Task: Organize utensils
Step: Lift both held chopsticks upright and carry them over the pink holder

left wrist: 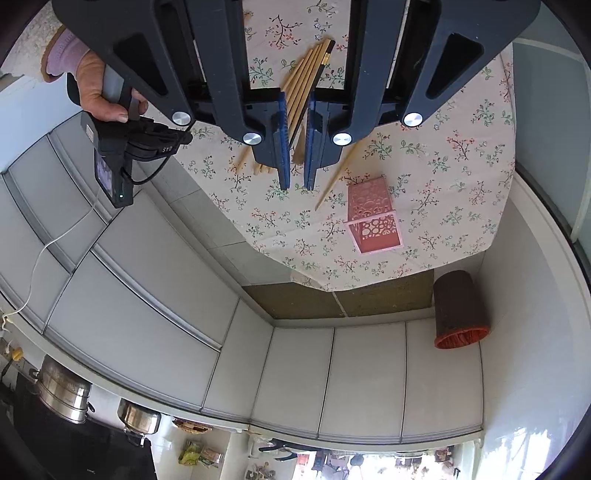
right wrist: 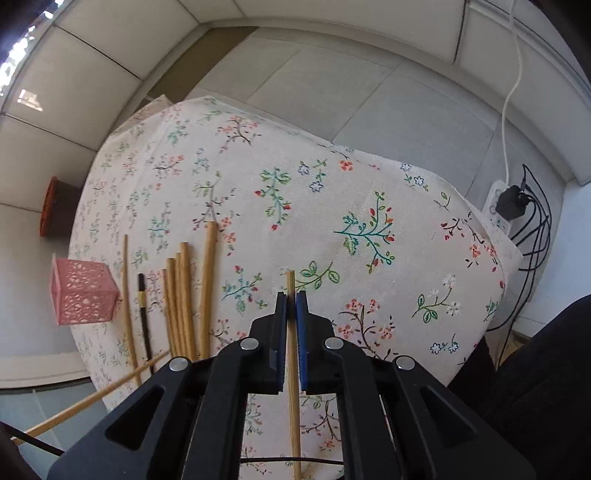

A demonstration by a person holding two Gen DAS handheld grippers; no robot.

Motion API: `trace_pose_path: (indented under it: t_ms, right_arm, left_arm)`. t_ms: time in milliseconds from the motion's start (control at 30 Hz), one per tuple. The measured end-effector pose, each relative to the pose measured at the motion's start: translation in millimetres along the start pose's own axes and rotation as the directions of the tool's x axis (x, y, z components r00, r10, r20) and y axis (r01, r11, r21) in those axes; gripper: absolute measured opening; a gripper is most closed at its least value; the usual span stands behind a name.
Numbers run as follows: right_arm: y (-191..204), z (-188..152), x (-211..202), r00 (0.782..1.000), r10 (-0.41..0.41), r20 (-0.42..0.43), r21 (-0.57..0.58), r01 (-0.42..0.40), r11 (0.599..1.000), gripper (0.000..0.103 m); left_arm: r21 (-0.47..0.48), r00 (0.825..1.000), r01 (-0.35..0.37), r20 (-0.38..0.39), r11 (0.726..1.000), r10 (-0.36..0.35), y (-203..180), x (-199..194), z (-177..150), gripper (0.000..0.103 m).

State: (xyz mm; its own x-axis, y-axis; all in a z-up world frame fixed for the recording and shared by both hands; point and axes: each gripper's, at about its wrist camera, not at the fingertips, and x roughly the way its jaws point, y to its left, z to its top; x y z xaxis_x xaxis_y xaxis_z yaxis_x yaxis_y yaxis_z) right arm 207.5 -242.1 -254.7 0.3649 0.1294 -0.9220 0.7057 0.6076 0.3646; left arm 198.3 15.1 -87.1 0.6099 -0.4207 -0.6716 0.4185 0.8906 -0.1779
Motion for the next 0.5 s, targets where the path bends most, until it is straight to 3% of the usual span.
trace_pose_path:
  t_ms: [167, 333, 367, 433, 467, 500]
  right_arm:
    - [17.3, -6.6, -56.8, 0.988, 0.114, 0.108, -0.127, -0.101, 0.987, 0.005]
    - [28.5, -12.0, -110.1, 0.954, 0.225, 0.196, -0.250, -0.174, 0.952, 0.005]
    - [29.5, -12.9, -118.7, 0.947, 0.243, 0.209, -0.271, -0.183, 0.945, 0.005]
    - [31.6, -14.6, -131.5, 0.935, 0.269, 0.231, -0.306, -0.193, 0.932, 0.005]
    - [31.5, -13.6, -135.5, 0.932, 0.276, 0.236, -0.316, -0.196, 0.929, 0.005]
    - [30.4, -13.0, -137.7, 0.930, 0.283, 0.236, -0.318, -0.201, 0.927, 0.005]
  left_arm:
    - [-0.022, 0.999, -0.011, 0.053, 1.000, 0.012, -3.8, -17.7, 8.2, 0.003]
    - [-0.027, 0.999, -0.004, 0.039, 1.000, 0.005, -3.5, -21.2, 13.7, 0.002]
    - [-0.025, 1.000, 0.000, 0.008, 1.000, 0.000, -1.6, -16.8, 12.7, 0.003]
    - [0.015, 0.989, 0.024, -0.146, 1.000, -0.022, 1.0, 9.3, 4.7, 0.010]
    - [0.043, 0.973, 0.032, -0.231, 0.999, -0.022, 2.8, 28.6, -4.8, 0.023]
    - [0.052, 0.953, 0.015, -0.303, 0.999, 0.001, 6.7, 50.1, -15.2, 0.028]
